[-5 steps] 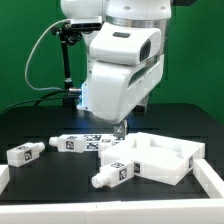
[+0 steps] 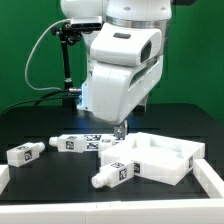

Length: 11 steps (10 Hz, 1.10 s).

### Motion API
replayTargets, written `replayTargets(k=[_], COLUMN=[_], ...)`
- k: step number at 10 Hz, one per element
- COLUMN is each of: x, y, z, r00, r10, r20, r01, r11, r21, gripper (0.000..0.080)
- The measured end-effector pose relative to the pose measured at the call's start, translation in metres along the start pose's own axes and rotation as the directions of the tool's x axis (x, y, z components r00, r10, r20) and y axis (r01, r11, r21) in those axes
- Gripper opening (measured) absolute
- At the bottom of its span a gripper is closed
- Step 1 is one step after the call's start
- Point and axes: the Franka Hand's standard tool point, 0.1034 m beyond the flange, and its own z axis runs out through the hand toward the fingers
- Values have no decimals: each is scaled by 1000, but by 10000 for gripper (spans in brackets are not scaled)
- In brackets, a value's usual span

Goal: Assemble one leg

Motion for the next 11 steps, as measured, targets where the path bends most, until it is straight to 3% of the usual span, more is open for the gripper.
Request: replayTargets(k=[1, 3, 4, 8, 9, 10, 11], x=[-1, -26, -28, -28, -28, -29, -24], y=[1, 13, 14, 12, 11, 6, -4], z=[0, 7, 11, 13, 15, 22, 29], r00=[1000, 985, 963, 949, 904, 806, 656], r10=[3, 169, 259, 308, 420, 583, 747], r20=[0, -44, -68, -64, -82, -100, -111], r01=[-3, -171, -263, -312, -424, -588, -752], r11=[1000, 983, 963, 949, 904, 808, 659], r21=[-1, -63, -65, -55, -47, -31, -9], gripper=[649, 649, 649, 649, 649, 649, 649])
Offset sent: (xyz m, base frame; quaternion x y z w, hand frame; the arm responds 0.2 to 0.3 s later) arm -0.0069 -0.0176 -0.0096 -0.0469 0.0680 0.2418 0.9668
